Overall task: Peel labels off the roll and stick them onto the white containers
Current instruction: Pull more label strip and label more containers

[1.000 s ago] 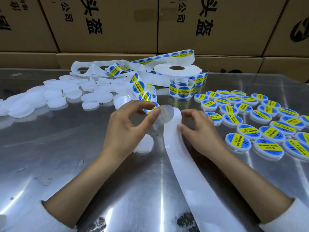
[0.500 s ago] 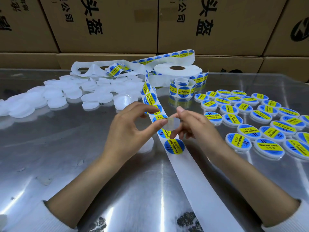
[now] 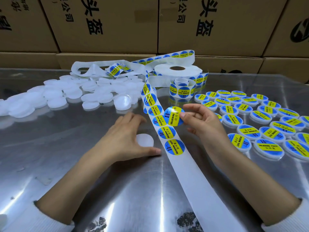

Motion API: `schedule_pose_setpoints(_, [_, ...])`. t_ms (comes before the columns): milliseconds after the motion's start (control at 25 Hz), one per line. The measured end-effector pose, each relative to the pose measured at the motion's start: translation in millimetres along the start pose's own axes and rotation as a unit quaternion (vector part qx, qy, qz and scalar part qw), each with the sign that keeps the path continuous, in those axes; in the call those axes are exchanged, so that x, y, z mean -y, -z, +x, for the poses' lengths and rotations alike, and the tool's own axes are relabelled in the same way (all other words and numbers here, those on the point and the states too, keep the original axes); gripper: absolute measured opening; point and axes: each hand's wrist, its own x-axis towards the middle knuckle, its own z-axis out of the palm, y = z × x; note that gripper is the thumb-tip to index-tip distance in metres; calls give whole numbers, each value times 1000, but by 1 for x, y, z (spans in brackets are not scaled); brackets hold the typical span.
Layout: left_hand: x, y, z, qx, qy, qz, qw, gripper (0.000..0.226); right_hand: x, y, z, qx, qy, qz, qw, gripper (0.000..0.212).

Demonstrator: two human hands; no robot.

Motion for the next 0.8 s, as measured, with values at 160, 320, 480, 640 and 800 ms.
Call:
schedule_pose_setpoints(160, [16, 10, 3, 33, 30, 3, 999, 60, -1, 2, 2, 0, -29, 18, 999, 15])
schedule_pose_setpoints(320, [15, 6, 5, -76, -36, -75, 994, 55, -5, 1, 3, 44, -66, 8, 997, 16])
schedule_pose_setpoints(480, [3, -2, 3, -127, -146, -134, 972, 70, -6, 0, 3, 81, -87, 47, 992, 13])
schedule_pose_setpoints(640, [-8, -8, 2, -165, -182, -161, 956, 74, -3, 1, 0, 137, -112, 86, 980, 27])
schedule_pose_setpoints(800, [-16, -10, 0, -181, -190, -191, 946, 80, -4, 1, 1, 151, -155, 80, 973, 23])
